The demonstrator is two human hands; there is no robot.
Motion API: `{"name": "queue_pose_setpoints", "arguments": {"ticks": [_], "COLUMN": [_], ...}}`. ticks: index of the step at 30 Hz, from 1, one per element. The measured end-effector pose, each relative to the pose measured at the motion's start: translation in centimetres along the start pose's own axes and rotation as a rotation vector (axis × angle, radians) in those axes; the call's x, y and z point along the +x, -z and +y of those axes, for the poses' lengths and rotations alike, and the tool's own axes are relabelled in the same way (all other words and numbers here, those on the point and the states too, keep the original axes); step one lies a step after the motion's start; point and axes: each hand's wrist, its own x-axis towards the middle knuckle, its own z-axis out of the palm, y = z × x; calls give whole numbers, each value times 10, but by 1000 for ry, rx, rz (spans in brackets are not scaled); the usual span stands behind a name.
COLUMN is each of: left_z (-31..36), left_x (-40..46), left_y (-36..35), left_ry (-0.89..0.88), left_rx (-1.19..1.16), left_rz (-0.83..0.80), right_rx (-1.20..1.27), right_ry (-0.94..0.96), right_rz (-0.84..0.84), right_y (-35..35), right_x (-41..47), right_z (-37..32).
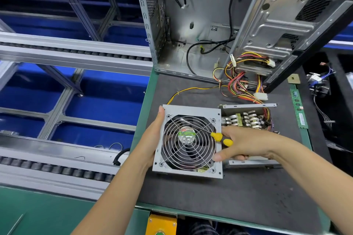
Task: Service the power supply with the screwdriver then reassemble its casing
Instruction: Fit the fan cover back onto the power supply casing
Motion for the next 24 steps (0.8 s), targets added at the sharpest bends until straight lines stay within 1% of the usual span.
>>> {"name": "queue_pose_setpoints", "arguments": {"ticks": [2,3,8,11,13,15,18,22,24], "left_z": [-1,-1,-1,-2,-3,-3,-3,-2,-3], "left_x": [1,1,2,-1,-2,-1,0,-1,-1], "left_y": [0,0,1,1,1,2,3,1,0], "left_ry": [8,16,-2,-32,-10,8,-8,-16,-73], "left_rx": [18,27,53,45,17,-17,-34,-13,-10], "left_rz": [0,3,-8,-29,-20,-50,-102,-103,-94], "right_rx": [-67,-54,210,135,90,59,56,74,81], "right_ry": [-22,-15,122,118,142,146,167,174,155], "right_rz": [26,33,52,49,63,105,115,108,110], "right_y": [2,2,-4,-11,-11,-10,-11,-12,-12], "right_x": [-1,-2,-2,-3,-5,-7,-7,-6,-6], "right_z": [-2,-3,-2,-1,-1,-1,-1,1,2]}}
